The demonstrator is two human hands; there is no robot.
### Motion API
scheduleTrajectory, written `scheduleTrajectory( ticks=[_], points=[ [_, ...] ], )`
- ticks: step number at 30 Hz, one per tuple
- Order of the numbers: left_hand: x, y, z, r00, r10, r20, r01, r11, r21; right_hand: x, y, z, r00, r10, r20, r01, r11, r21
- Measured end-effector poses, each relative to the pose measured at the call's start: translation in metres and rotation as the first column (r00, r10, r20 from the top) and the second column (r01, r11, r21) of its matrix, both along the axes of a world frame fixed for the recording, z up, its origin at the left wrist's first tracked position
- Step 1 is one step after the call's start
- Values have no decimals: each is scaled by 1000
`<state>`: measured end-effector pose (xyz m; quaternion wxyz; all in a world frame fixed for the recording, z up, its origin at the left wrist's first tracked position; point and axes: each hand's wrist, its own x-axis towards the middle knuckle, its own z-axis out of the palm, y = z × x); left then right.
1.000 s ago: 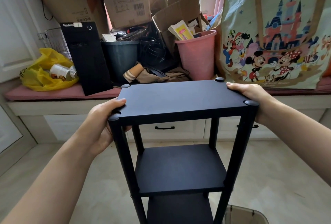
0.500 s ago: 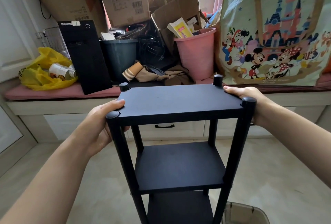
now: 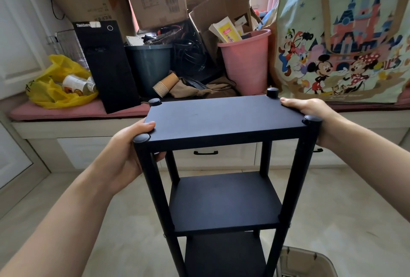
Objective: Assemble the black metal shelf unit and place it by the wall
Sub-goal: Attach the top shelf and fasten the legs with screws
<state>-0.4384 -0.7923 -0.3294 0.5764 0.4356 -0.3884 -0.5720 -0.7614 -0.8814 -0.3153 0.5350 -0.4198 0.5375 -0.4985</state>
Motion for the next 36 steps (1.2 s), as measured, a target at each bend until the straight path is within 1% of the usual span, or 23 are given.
scheduleTrajectory(
  ticks=[9, 11, 14, 18, 20, 21, 23, 27, 29, 31, 32, 33, 34, 35, 36],
  points=[
    [0, 1, -4, 999, 4, 47, -4, 1000, 17, -1, 1, -5, 999, 2, -43, -1, 1000, 23],
    [-1, 1, -5, 999, 6, 49, -7, 1000, 12, -3, 1, -5, 999, 3, -40, 0, 999, 54],
    [-3, 3, -6, 1000, 16, 27, -16, 1000, 16, -5, 7, -4, 999, 40, 21, -42, 992, 120],
    [-5, 6, -6, 999, 48, -14, -48, 999, 16, -8, 21, -6, 990, 42, 136, -61, 989, 138],
    [-7, 7, -7, 997, 72, -34, -72, 997, 9, -10, 27, -12, 985, -1, 171, -20, 992, 124],
    [-8, 8, -7, 995, 90, -42, -89, 996, 10, -9, 32, -15, 986, -35, 163, 18, 994, 105],
    [-8, 9, -8, 991, 117, -64, -116, 993, 16, -8, 42, -24, 994, -80, 69, 78, 996, 35],
    [-9, 13, -7, 982, 150, -110, -148, 989, 28, 1, 69, -35, 991, -104, -83, 93, 988, -125],
    [-11, 15, -7, 975, 183, -126, -180, 983, 31, 6, 78, -35, 982, -90, -166, 55, 977, -207],
    [-12, 17, -8, 966, 220, -132, -217, 975, 36, 9, 81, -34, 948, -101, -301, 26, 969, -244],
    [-14, 19, -8, 963, 238, -130, -235, 971, 36, 10, 82, -34, 911, -118, -395, 27, 973, -227],
    [-15, 21, -8, 960, 251, -127, -248, 968, 33, 11, 81, -32, 868, -102, -486, 22, 986, -167],
    [-17, 23, -8, 957, 260, -126, -258, 966, 32, 14, 80, -32, 842, -46, -537, 10, 997, -71],
    [-19, 26, -9, 955, 265, -131, -264, 964, 31, 17, 80, -31, 843, 18, -538, -5, 1000, 26],
    [-20, 28, -9, 953, 269, -141, -268, 963, 27, 21, 79, -29, 861, 62, -505, -20, 996, 88]
  ],
)
